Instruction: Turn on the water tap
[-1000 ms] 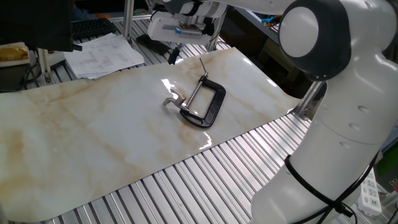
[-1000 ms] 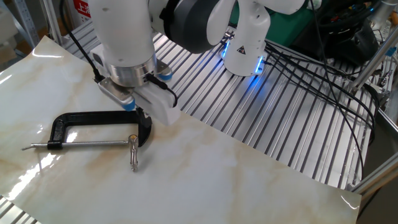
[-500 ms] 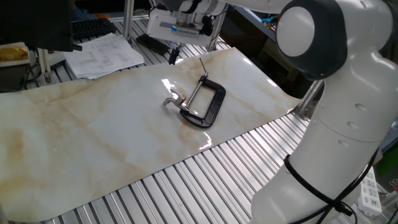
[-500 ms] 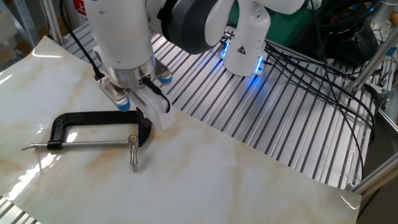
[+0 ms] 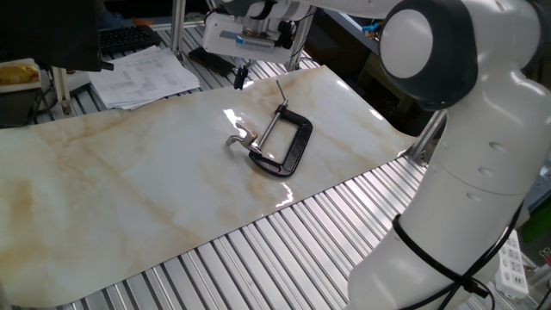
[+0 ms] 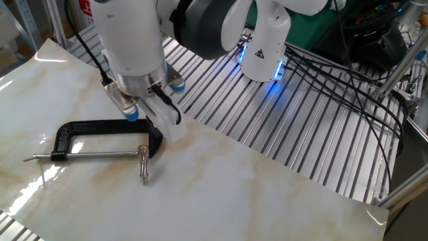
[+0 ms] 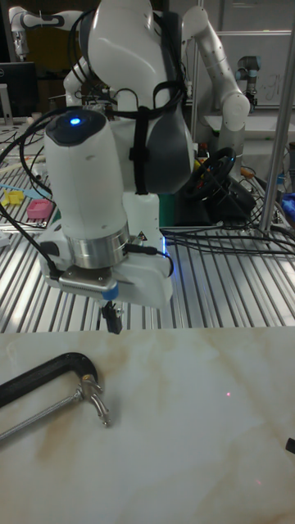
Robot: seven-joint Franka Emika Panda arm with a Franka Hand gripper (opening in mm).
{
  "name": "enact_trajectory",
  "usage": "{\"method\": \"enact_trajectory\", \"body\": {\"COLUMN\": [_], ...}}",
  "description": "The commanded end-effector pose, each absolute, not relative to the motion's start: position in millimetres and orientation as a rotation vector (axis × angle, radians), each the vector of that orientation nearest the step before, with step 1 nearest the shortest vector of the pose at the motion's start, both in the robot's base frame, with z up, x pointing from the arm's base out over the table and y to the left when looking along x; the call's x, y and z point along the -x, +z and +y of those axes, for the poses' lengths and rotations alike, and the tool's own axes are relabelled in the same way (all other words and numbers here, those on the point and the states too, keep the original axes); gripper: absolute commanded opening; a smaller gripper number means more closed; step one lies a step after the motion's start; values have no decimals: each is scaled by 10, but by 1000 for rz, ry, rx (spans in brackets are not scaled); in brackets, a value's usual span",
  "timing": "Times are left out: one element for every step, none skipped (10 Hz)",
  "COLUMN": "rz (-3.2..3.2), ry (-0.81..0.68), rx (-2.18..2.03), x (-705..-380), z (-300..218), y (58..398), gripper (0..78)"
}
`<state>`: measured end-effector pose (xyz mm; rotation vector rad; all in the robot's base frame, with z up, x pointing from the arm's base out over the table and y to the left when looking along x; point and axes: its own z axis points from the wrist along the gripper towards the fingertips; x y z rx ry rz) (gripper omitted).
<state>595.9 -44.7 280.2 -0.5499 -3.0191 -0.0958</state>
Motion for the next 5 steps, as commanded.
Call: {"method": "enact_trajectory", "body": {"rz": [-3040,-3044,-3048,-3053,-3055], "ry": [-54,-49,-44,-44,-48], "rx": [531,524,515,500,488], "x": [-6118,-6164,-6200,-6262,-6298], "z": [-530,-559,-584,-632,-657], "y": [2682,2636,2599,2532,2488], "gripper": [0,0,0,0,0]}}
